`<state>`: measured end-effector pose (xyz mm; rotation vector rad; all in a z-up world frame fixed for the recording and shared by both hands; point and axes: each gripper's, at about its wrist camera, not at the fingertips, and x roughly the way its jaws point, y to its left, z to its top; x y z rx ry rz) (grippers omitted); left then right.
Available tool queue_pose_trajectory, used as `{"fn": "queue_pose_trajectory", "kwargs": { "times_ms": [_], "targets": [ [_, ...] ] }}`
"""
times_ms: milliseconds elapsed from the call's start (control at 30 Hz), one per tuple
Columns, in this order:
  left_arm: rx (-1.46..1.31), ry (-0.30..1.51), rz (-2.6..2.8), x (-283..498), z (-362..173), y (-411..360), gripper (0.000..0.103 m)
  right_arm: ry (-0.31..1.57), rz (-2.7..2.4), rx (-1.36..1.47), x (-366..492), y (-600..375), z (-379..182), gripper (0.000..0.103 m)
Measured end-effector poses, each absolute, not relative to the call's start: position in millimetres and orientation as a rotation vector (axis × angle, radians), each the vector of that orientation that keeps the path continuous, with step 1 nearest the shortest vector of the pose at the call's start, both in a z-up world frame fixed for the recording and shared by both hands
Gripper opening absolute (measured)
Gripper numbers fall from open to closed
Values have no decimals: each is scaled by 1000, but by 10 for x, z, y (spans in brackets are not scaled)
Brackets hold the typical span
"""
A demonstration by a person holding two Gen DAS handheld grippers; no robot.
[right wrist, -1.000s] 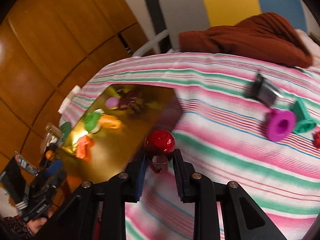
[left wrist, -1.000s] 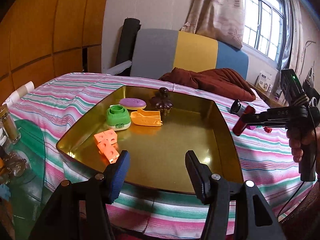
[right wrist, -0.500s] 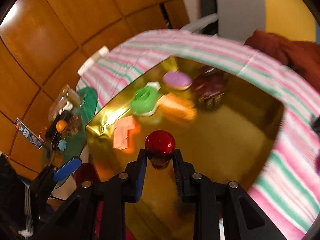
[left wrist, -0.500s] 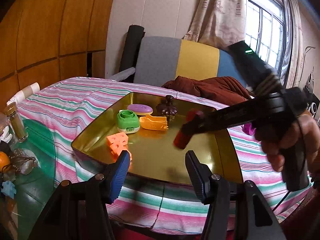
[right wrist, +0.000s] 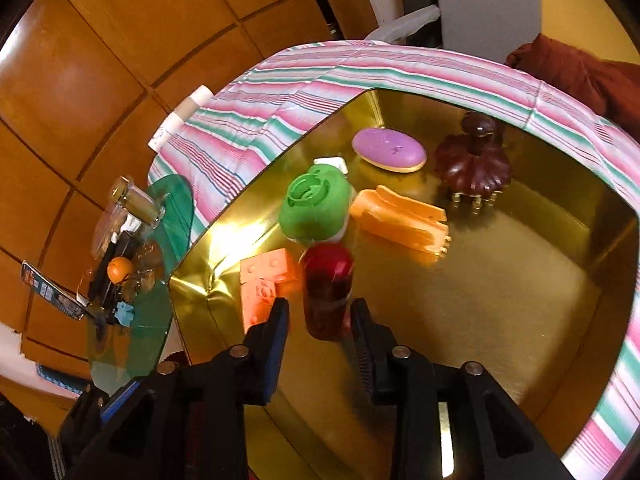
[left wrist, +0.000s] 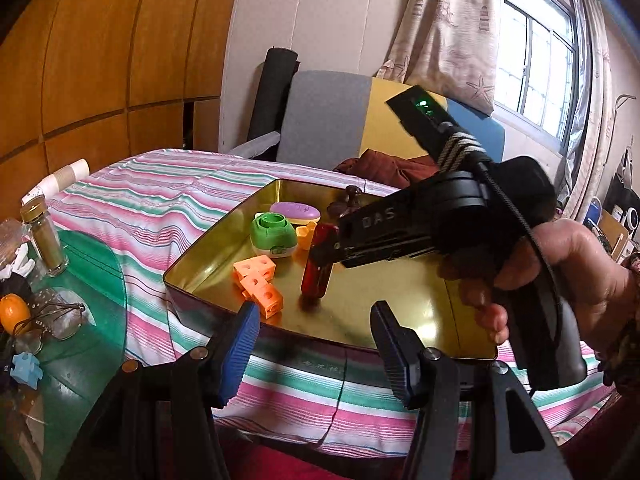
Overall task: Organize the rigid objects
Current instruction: 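Carry the red lipstick tube into the gold tray and open the right tool, then move the right tool back to the toys and grasp the red puzzle piece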
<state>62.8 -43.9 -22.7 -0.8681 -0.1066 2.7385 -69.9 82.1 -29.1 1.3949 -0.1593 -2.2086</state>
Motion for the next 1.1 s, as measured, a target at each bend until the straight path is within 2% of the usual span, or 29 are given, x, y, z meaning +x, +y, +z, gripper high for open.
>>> {"fn": "queue_pose_trajectory", "kwargs": {
  "times_ms": [300, 700, 1100],
  "targets": [
    [-879, -72, 2725, 622, -250, -364, 58, -217, -2233, 1372, -625, 1041, -247, 34],
    [-897, -24, 2701, 611, -279, -242, 58, -203, -2330, 1303, -345, 1457, -67, 41],
    [-906, -8, 2647, 607, -271, -104, 58, -342, -2558, 1350, -167, 2537, 3, 49]
  ]
}}
